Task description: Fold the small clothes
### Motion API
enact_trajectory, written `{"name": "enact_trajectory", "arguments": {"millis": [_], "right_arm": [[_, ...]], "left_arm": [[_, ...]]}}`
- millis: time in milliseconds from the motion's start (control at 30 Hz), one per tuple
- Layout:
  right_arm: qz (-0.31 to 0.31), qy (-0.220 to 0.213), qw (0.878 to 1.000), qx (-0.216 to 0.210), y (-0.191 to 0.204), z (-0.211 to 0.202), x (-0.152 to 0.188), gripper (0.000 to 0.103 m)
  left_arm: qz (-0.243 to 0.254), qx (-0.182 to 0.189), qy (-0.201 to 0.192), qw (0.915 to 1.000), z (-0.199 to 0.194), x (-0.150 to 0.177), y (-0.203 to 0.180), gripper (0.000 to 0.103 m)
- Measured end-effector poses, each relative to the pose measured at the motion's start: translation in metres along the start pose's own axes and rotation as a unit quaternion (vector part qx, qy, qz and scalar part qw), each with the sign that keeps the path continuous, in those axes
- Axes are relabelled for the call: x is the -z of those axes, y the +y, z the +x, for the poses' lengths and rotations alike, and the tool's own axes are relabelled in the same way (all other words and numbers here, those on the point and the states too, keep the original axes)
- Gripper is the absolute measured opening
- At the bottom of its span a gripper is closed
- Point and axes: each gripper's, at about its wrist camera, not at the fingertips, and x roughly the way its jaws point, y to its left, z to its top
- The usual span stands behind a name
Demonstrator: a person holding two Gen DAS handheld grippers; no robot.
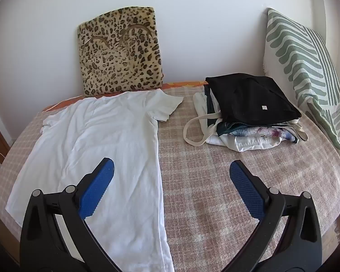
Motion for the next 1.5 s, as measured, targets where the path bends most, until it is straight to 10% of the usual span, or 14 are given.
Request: {"name": "enact_trajectory", "arguments": {"millis": [1500], "right_arm": [[0.004, 0.007, 1.000, -0.002, -0.0011, 0.0038, 0.0009, 0.103]], "left_arm": [[0.000, 0.002, -0.001, 1.0000, -0.0031, -0.0025, -0.0039, 0.103]]}}
